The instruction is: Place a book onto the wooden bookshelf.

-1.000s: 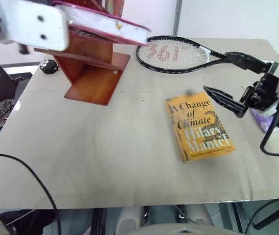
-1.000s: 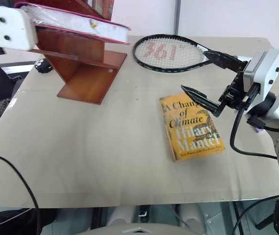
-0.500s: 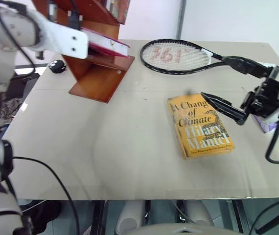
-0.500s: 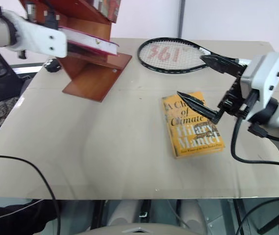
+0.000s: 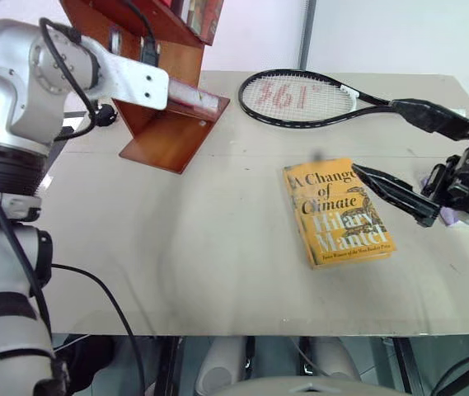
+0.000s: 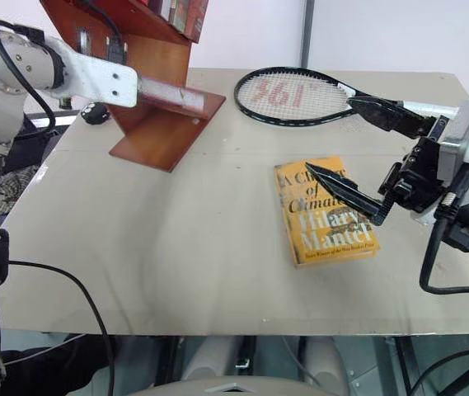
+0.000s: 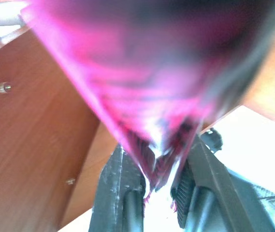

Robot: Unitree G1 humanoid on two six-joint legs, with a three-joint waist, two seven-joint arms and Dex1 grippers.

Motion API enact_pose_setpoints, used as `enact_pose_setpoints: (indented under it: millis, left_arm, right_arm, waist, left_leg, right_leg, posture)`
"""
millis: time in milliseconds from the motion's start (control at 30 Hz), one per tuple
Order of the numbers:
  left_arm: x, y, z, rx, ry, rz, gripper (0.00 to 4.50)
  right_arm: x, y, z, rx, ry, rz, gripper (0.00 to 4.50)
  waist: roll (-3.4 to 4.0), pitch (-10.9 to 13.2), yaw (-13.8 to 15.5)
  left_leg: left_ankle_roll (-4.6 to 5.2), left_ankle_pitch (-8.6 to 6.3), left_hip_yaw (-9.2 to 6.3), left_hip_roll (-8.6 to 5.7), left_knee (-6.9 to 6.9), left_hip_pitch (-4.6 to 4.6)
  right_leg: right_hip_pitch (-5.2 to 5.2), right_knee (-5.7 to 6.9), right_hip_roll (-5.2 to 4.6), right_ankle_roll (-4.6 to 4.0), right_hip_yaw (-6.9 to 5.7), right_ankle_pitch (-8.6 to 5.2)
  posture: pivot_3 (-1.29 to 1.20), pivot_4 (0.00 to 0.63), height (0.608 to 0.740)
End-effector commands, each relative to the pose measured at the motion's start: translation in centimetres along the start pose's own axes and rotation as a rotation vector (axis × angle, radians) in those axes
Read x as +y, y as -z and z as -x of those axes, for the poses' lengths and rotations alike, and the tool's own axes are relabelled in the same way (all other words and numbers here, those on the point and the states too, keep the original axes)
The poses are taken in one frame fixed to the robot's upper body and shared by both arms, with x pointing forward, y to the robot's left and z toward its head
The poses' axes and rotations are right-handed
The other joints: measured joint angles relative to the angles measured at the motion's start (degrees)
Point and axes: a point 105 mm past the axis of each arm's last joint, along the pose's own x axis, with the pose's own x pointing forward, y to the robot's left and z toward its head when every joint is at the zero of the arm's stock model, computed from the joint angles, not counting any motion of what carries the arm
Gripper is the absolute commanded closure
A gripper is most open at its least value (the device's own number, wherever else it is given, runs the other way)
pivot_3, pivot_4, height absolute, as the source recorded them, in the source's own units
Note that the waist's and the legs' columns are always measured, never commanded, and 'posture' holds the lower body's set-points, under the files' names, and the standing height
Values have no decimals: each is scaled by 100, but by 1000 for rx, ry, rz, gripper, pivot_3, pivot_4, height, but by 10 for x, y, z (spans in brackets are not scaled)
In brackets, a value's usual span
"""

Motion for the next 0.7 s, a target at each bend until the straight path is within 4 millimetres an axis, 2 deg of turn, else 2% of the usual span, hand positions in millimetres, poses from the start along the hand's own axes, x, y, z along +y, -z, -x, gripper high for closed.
enact_pose_setpoints:
  millis: [33,67,167,233,267,333,433,567,633,700]
  left_arm:
    - [15,-3,26,-69,-72,28,1503]
    - [15,-4,34,-98,-70,39,1087]
    - [12,-6,53,-171,-45,134,1087]
    - [1,-5,78,-274,19,247,1087]
    - [-3,-4,89,-305,28,247,1087]
    - [-4,-9,107,-386,27,334,1087]
    - [-14,-34,130,-573,121,465,1087]
    - [-35,-70,148,-779,294,598,1087]
    - [-44,-97,143,-909,345,670,1087]
    - [-48,-124,129,-1033,340,758,1087]
  right_arm:
    - [-1,-11,4,-25,-13,36,0]
    - [-1,-11,4,-24,-16,34,0]
    - [-3,-12,6,-23,-21,34,0]
    - [-6,-13,6,-28,-30,30,0]
    - [-8,-14,6,-33,-36,27,0]
    - [-11,-15,6,-38,-45,26,0]
    - [-15,-18,5,-58,-65,25,0]
    - [-20,-19,3,-60,-72,27,0]
    - [-23,-16,5,-34,-55,28,0]
    - [-26,-10,8,4,-25,18,0]
  waist:
    - [-19,11,-54]
    - [-24,15,-76]
    - [-31,20,-152]
    - [-30,22,-214]
    - [-30,23,-220]
    - [-33,26,-221]
    - [-40,30,-162]
    - [-40,31,-133]
    - [-35,28,-98]
    - [-35,28,-53]
  left_leg:
    - [0,0,0,0,3,-7]
    - [-1,0,2,0,5,-11]
    - [-11,3,3,1,0,-24]
    - [-14,5,4,1,-3,-31]
    - [-14,4,10,1,-9,-31]
    - [-14,3,12,1,-13,-31]
    - [-8,-1,6,2,-18,-31]
    - [10,-11,4,1,-14,-18]
    - [9,-11,1,1,-9,-16]
    - [8,-10,0,1,-2,-9]
  right_leg:
    - [-4,-3,0,0,1,0]
    - [-7,-9,0,0,3,0]
    - [-12,-41,1,1,9,0]
    - [-12,-60,1,3,9,0]
    - [-13,-68,0,4,15,0]
    - [-15,-76,0,7,18,-2]
    - [-12,-76,-1,8,9,-3]
    - [3,-74,-4,7,10,-3]
    - [6,-73,-4,7,10,-3]
    - [14,-65,-3,7,12,-3]
  posture:
    - [0,150,740]
    - [0,150,740]
    - [0,150,740]
    - [0,150,740]
    - [0,150,740]
    - [0,150,740]
    - [0,150,740]
    - [0,150,740]
    - [0,150,740]
    - [0,150,740]
